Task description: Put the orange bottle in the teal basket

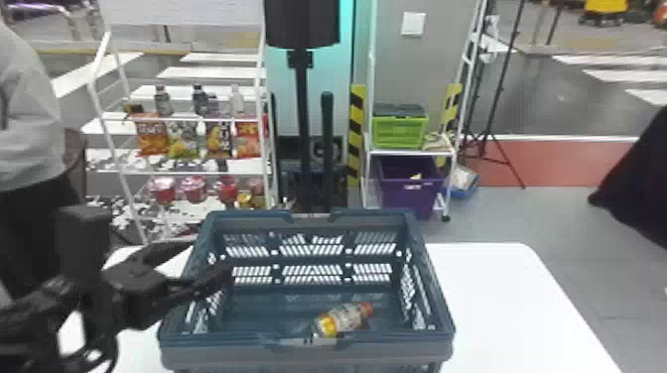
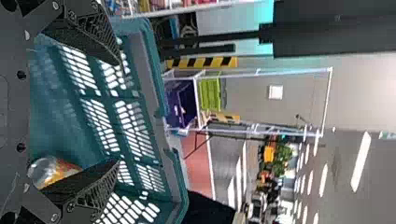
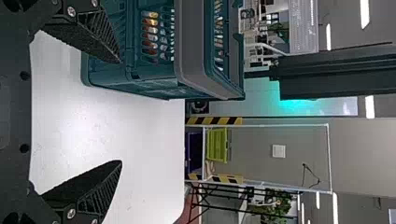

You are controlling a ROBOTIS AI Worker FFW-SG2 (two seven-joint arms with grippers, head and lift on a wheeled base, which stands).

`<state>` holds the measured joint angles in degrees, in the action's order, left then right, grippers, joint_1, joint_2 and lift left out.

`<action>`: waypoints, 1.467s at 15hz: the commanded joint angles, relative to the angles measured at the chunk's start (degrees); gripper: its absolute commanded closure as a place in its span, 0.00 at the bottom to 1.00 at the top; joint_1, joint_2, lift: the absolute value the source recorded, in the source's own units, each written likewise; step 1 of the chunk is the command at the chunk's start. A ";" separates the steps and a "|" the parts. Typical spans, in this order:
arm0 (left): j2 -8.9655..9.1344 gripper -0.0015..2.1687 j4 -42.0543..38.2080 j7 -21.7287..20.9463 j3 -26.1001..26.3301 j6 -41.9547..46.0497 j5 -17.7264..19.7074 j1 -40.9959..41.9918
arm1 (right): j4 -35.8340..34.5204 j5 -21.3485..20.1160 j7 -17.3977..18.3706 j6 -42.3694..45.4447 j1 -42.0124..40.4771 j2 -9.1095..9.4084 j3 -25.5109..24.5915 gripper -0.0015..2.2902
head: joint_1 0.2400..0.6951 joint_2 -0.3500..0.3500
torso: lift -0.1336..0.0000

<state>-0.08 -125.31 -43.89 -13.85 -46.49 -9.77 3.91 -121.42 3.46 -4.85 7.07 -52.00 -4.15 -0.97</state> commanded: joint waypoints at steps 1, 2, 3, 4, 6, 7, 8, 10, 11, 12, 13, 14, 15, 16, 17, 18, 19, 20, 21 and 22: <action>0.23 0.09 -6.52 1.27 -3.73 1.53 4.76 8.57 | -0.13 0.94 -0.07 0.17 0.06 -1.30 0.18 0.06 | 0.57 0.50 | 1.00; 0.23 0.09 -7.84 2.06 -4.87 4.34 6.61 11.65 | -0.31 1.38 -0.07 0.17 0.14 -1.92 0.27 0.06 | 0.57 0.50 | 1.00; 0.23 0.09 -8.46 3.29 -5.75 9.79 7.93 15.69 | -0.48 1.55 -0.07 0.17 0.23 -2.45 0.36 0.06 | 0.57 0.50 | 1.00; 0.23 0.09 -8.46 4.52 -5.84 17.52 8.54 19.73 | -0.57 1.91 -0.07 0.53 0.32 -3.06 0.36 0.06 | 0.57 0.50 | 1.00; 0.23 0.09 -8.37 7.77 -5.40 30.00 9.95 27.64 | -0.92 2.96 -0.16 0.88 0.41 -4.03 0.45 0.06 | 0.57 0.50 | 1.00; 0.23 0.09 -7.67 9.53 -4.26 39.32 9.95 31.86 | -1.19 3.05 -0.16 0.88 0.41 -4.47 0.53 0.06 | 0.57 0.50 | 1.00; 0.23 0.09 -6.70 11.02 -3.47 45.30 11.18 35.03 | -1.27 3.40 -0.16 0.88 0.50 -4.91 0.62 0.06 | 0.57 0.50 | 1.00; 0.23 0.09 -3.97 14.98 -1.09 57.25 13.46 41.44 | -1.45 4.28 -0.24 0.88 1.02 -5.87 0.71 0.06 | 0.57 0.50 | 1.00; 0.23 0.09 -2.39 17.53 0.66 61.64 13.46 43.46 | -1.54 4.63 -0.24 0.70 1.37 -6.31 0.71 0.06 | 0.57 0.50 | 1.00; 0.23 0.09 -0.55 20.16 2.42 64.63 13.81 45.04 | -1.63 4.89 -0.24 0.70 1.55 -6.75 0.71 0.06 | 0.57 0.50 | 1.00; 0.23 0.09 1.56 22.80 4.18 68.67 13.90 46.01 | -1.80 4.98 -0.24 0.70 1.73 -7.19 1.06 0.06 | 0.57 0.50 | 1.00; 0.23 0.09 3.23 24.82 5.32 69.73 13.81 46.28 | -1.89 5.07 -0.16 0.70 1.81 -7.54 1.15 0.06 | 0.57 0.50 | 1.00; 0.23 0.09 4.73 26.93 6.73 69.73 13.55 46.36 | -2.07 5.68 -0.16 0.70 1.90 -7.90 1.15 0.06 | 0.57 0.50 | 1.00; 0.23 0.09 5.96 29.30 8.22 69.90 13.29 46.36 | -2.15 5.68 -0.16 0.70 1.90 -8.25 1.24 0.06 | 0.57 0.50 | 1.00; 0.23 0.09 6.84 31.06 9.19 70.08 12.94 46.28 | -2.15 5.68 -0.16 0.70 1.90 -8.69 1.41 0.06 | 0.57 0.50 | 1.00; 0.23 0.09 7.54 32.56 10.07 70.08 12.76 46.10 | -2.15 5.68 -0.16 0.70 1.90 -9.04 1.59 0.06 | 0.57 0.50 | 1.00; 0.23 0.09 8.07 33.79 10.95 70.08 12.32 46.01 | -2.15 5.68 -0.16 0.70 1.90 -9.21 1.76 0.06 | 0.57 0.50 | 1.00; 0.23 0.09 8.51 34.14 11.47 70.08 11.79 45.75 | -2.24 5.68 -0.16 0.70 1.90 -9.48 1.94 0.06 | 0.57 0.50 | 1.00; 0.23 0.09 8.86 34.67 11.91 70.08 11.62 45.66 | -2.24 5.68 -0.16 0.70 1.90 -9.65 2.03 0.06 | 0.57 0.50 | 1.00; 0.23 0.09 8.94 35.28 12.09 70.08 11.53 45.66 | -2.24 5.68 -0.16 0.70 1.90 -9.92 2.12 0.06 | 0.57 0.50 | 1.00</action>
<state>-0.09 -116.66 -8.94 -2.17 23.59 2.01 49.66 -123.64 9.14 -5.00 7.78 -50.10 -13.73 1.01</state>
